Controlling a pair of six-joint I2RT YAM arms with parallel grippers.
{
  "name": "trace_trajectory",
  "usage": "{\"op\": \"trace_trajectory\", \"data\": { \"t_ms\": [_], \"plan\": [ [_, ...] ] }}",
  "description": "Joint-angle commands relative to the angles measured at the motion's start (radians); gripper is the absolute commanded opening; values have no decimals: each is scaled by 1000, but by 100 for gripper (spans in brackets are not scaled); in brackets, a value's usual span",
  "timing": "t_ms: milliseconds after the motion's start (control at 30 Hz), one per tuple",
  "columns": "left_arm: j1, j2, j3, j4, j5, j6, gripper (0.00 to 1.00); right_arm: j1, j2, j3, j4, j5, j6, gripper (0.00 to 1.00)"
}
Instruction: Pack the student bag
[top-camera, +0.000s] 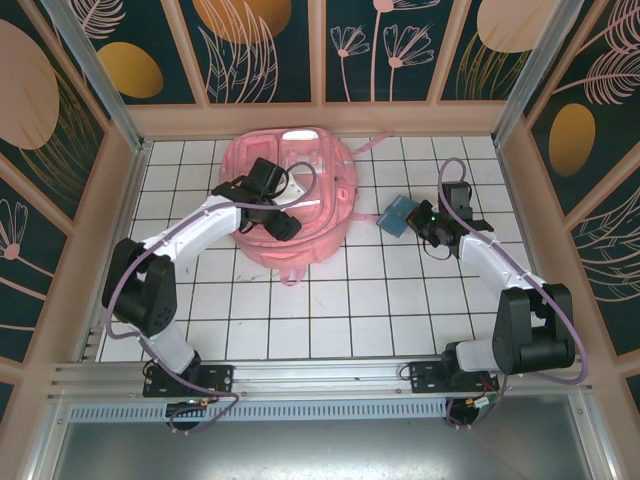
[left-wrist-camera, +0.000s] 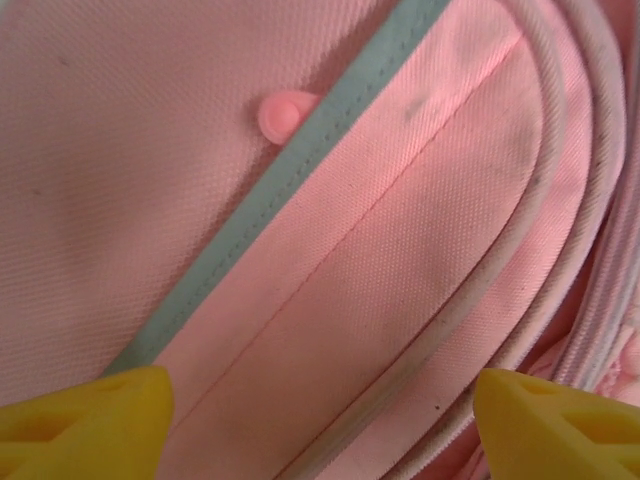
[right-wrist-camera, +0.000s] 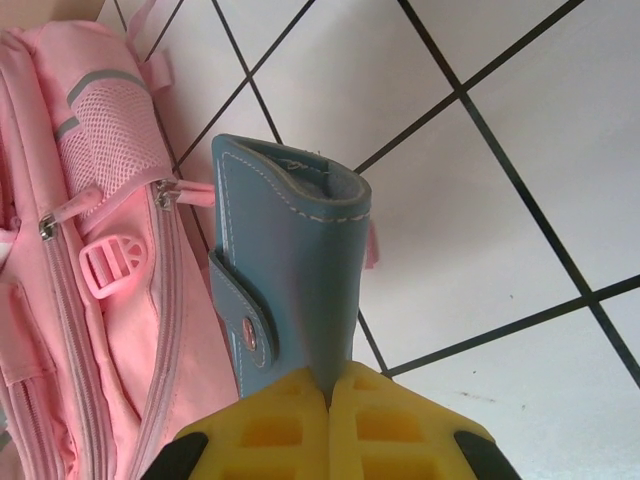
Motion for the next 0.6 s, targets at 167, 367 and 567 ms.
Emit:
{"op": "trace_trajectory", "data": {
  "t_ms": [167, 367, 567],
  "plan": [
    [2, 114, 103, -88, -126, 49, 72, -8, -31, 30, 47, -55, -21, 0],
    [3, 126, 195, -154, -110, 53, 57, -8, -24, 30, 54, -70, -17, 0],
    [3, 87, 215, -156, -132, 73, 56, -8, -19, 28, 68, -81, -4, 0]
  ]
}}
